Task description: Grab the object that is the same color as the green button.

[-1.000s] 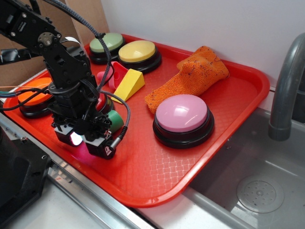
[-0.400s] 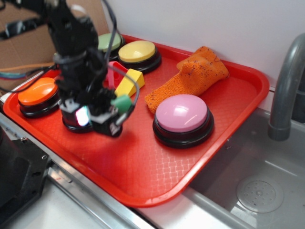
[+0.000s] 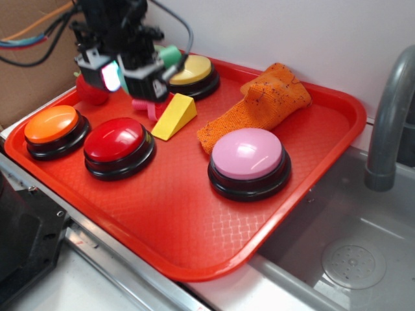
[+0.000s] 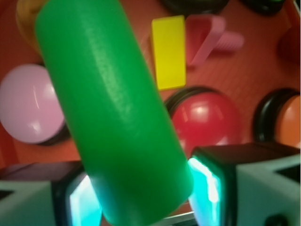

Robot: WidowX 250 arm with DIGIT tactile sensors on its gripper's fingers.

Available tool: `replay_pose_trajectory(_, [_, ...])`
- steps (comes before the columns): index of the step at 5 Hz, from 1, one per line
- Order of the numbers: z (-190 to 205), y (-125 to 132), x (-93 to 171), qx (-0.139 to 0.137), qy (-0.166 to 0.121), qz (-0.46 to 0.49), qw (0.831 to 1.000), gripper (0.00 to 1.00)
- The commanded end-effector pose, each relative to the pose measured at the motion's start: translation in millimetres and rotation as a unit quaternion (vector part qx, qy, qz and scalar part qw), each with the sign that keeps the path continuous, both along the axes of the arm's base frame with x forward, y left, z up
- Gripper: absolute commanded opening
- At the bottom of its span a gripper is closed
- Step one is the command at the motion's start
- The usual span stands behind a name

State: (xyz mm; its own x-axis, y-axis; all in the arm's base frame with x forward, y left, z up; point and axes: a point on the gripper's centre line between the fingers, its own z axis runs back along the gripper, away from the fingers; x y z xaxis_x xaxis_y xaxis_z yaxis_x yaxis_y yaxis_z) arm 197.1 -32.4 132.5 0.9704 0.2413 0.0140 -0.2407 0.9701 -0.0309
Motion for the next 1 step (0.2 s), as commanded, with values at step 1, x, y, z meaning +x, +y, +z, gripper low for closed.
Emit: replay_pose_trajectory(1, [41.1, 31.7, 23.4, 0.067, -0.009, -0.001, 0.998, 0.00])
